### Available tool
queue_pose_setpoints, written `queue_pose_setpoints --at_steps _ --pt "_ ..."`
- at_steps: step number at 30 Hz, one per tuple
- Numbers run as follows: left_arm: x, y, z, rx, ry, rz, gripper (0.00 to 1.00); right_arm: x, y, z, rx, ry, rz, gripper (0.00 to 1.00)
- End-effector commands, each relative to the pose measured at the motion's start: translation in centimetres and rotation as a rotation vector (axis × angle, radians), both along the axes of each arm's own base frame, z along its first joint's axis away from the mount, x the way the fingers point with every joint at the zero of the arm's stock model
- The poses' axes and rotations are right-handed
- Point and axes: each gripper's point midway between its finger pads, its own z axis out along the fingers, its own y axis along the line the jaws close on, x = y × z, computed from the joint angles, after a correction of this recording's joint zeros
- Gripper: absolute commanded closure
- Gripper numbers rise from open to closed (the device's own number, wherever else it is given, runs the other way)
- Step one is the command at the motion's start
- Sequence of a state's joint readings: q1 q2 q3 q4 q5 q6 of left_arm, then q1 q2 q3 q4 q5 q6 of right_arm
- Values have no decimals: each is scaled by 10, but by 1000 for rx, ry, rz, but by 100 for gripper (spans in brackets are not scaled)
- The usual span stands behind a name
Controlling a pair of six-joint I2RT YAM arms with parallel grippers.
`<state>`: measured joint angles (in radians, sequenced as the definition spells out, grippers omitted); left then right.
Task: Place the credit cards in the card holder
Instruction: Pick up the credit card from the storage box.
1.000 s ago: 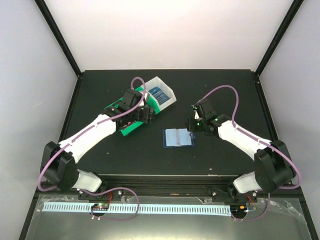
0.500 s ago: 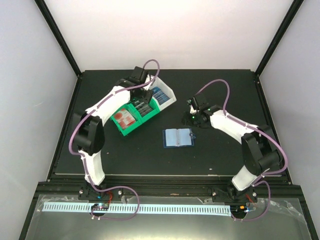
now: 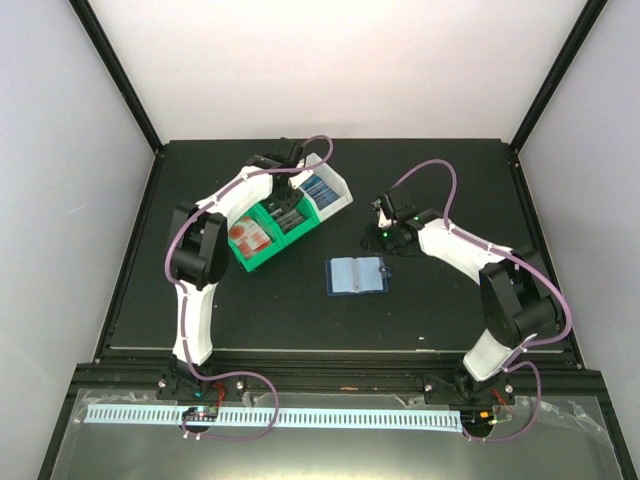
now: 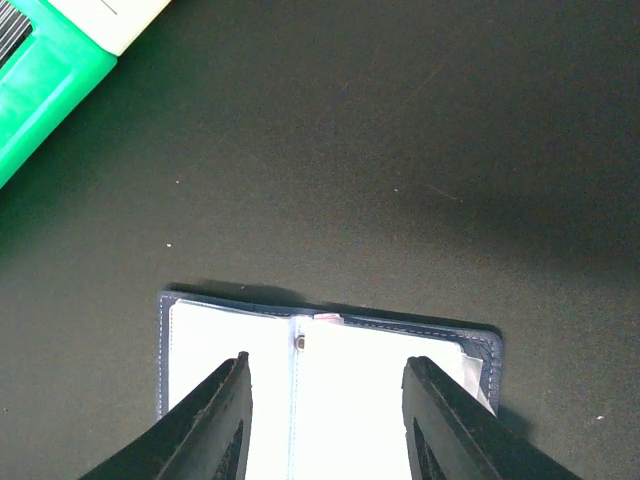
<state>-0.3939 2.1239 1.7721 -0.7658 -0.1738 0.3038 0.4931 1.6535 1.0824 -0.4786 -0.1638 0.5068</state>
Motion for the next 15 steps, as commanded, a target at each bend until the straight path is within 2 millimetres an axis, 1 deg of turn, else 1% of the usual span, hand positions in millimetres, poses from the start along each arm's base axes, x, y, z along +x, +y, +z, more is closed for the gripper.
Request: queue_pose_setpoints --at_steps 1,4,10,15 --pt "13 14 -4 78 -1 -23 57 2 3 -3 17 6 -2 56" --pt "16 18 -10 102 7 -27 55 2 5 -5 25 11 3 56" --pt "18 25 -25 122 38 -32 54 3 8 -10 31 18 16 57" --pt "22 30 -31 153 36 -24 53 3 8 -11 30 17 20 56"
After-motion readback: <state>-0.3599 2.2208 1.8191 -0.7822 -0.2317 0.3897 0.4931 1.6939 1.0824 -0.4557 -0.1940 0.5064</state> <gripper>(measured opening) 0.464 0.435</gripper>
